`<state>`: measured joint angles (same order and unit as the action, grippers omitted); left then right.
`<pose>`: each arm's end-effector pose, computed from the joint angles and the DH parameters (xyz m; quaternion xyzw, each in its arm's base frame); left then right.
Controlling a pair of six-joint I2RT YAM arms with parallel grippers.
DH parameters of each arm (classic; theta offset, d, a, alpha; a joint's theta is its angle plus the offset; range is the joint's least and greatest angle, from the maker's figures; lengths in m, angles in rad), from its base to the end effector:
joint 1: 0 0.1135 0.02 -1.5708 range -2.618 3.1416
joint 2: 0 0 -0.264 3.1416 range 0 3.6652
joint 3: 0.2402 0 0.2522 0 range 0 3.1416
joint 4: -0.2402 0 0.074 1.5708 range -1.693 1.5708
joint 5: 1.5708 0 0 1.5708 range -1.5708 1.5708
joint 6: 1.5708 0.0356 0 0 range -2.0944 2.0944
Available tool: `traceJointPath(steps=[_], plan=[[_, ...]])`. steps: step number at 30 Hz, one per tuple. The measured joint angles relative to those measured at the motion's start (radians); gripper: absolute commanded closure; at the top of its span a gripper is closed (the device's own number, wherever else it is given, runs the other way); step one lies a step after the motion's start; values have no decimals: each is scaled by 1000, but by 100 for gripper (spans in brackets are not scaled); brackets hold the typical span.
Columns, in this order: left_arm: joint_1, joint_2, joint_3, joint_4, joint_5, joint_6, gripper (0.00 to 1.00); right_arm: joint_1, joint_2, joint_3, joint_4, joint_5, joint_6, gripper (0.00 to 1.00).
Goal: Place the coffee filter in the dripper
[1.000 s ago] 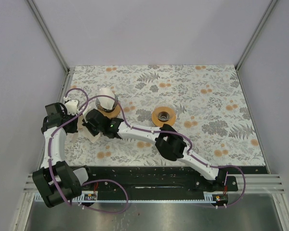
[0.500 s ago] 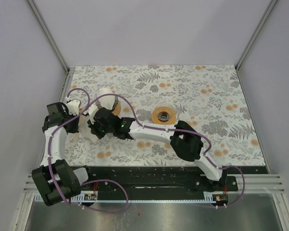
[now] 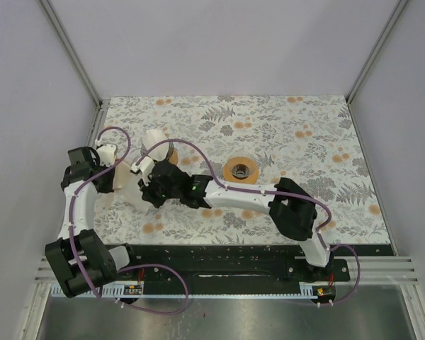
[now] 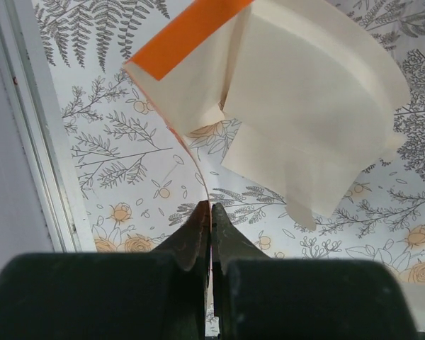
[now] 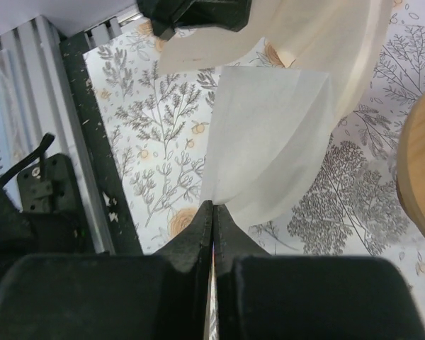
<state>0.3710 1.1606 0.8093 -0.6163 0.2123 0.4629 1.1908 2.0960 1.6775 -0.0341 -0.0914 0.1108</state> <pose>0.2144 0.0753 0.2380 0.0751 0.9470 0.0271 0.3110 0.1821 0.4646 0.2493 -0.4562 0.7139 0.3518 0.3981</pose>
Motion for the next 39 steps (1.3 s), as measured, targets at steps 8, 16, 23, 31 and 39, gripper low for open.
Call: traceJointPath(steps=[8,16,23,31,39], plan=[[-8,111,120,-68,-75,10,83,0,-212,-119,-16,-10,-13,100],[-63,161,204,-130,-95,11,47,0,-334,-201,-47,-26,-5,100],[-67,161,292,-217,-6,-4,29,0,-437,-272,-131,-23,-26,100],[-67,114,392,-314,153,7,26,0,-532,-292,-242,-27,-163,100],[-76,39,505,-494,411,65,15,1,-637,-361,-313,-78,-343,100]])
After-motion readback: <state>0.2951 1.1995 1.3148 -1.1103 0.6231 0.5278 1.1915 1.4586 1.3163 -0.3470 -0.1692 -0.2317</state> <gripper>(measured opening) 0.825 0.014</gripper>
